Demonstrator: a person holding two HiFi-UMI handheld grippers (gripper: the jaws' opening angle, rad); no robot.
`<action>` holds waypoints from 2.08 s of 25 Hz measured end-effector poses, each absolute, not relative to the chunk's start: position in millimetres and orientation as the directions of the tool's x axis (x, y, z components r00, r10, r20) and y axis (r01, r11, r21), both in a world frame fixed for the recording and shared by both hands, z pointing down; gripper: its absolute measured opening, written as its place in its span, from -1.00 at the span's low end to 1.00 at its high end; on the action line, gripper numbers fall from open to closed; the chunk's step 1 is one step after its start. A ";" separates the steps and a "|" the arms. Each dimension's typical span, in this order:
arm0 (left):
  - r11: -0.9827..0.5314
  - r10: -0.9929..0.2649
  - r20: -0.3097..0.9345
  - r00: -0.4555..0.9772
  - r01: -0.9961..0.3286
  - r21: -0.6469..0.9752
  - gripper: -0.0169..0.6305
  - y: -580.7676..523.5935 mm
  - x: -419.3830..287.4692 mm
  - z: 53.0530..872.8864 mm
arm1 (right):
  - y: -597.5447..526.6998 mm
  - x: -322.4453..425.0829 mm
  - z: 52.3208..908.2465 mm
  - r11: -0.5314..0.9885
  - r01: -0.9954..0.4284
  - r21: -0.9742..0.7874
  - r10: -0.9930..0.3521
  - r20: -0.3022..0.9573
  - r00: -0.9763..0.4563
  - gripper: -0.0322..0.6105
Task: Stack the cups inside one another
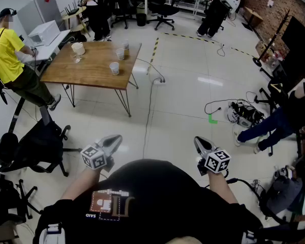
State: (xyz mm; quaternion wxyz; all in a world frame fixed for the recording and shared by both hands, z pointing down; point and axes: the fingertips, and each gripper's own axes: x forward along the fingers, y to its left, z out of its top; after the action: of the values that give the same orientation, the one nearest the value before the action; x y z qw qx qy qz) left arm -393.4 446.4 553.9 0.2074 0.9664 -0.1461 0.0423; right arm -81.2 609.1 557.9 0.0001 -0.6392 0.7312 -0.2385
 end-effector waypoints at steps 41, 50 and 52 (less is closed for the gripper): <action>-0.890 0.046 0.110 0.993 -0.009 0.455 -0.94 179.4 -217.2 574.0 | 376.5 17.3 540.3 -0.077 -0.951 -0.299 -0.938 0.345 -0.032 -0.86; -0.899 -0.087 0.104 0.991 -0.123 0.420 -0.94 117.9 -71.1 558.9 | 321.5 180.2 544.8 -0.015 -0.960 -0.279 -0.943 0.324 -0.080 -0.86; -0.888 -0.150 0.101 0.983 -0.179 0.423 -0.94 102.2 -45.4 550.6 | 299.0 213.9 538.2 0.034 -0.964 -0.264 -0.937 0.327 -0.122 -0.86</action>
State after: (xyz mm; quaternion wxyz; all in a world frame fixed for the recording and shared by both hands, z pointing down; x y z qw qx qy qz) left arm -45.4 102.2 550.6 0.2205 0.9712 -0.0848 0.0326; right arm 213.9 299.0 538.2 -0.0312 -0.6617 0.7182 -0.2129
